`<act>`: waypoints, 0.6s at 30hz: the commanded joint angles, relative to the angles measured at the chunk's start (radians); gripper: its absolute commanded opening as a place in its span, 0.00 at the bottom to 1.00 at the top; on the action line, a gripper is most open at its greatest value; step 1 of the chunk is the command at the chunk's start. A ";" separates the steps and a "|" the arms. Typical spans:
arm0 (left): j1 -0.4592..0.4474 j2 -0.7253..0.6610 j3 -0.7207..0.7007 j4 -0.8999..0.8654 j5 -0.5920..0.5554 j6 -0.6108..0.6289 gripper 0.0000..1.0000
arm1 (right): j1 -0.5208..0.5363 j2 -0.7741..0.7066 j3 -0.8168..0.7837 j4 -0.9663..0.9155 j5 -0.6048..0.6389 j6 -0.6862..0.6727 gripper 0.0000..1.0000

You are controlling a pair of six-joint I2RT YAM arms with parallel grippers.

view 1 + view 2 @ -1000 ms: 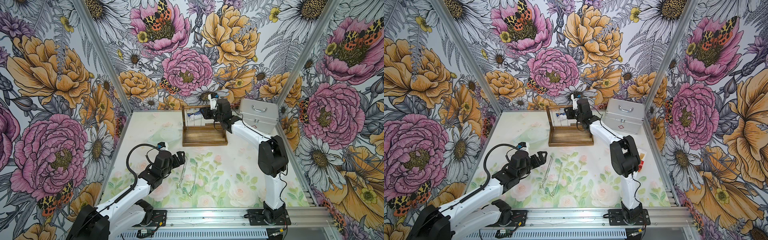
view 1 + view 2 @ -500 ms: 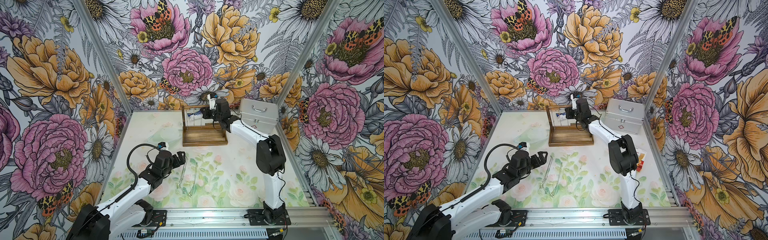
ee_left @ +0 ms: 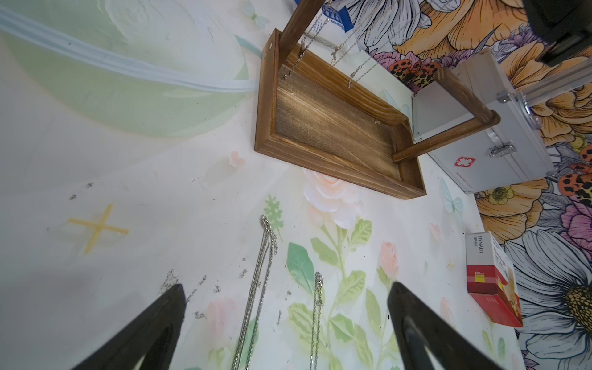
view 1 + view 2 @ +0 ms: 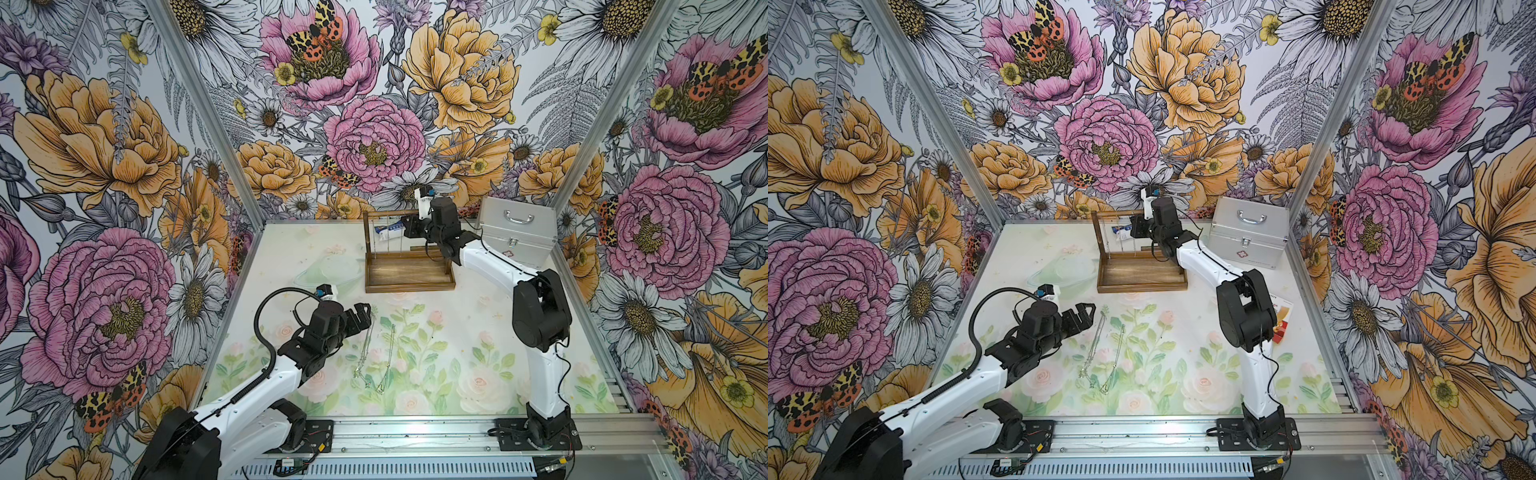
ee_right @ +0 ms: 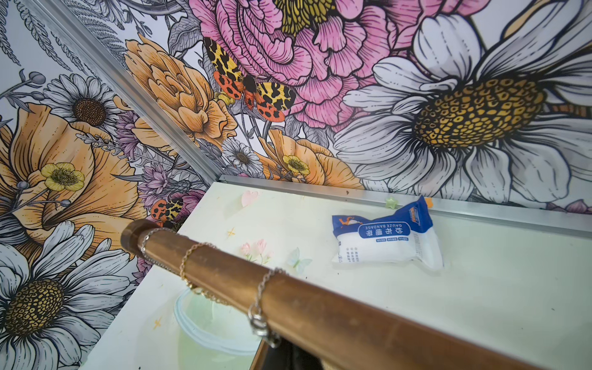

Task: Take the necklace off the jewelry display stand
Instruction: Take off the necklace from the stand.

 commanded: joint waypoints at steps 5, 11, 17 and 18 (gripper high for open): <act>0.011 0.009 -0.003 0.027 0.019 0.000 0.99 | -0.013 -0.086 -0.054 0.006 0.035 -0.028 0.00; 0.012 0.011 -0.001 0.027 0.021 0.000 0.99 | -0.030 -0.119 -0.083 0.006 0.039 -0.033 0.00; 0.016 0.016 -0.001 0.027 0.025 0.000 0.99 | -0.054 -0.151 -0.110 0.006 0.041 -0.033 0.00; 0.015 0.016 -0.001 0.027 0.025 0.000 0.99 | -0.057 -0.156 -0.112 0.006 0.042 -0.033 0.00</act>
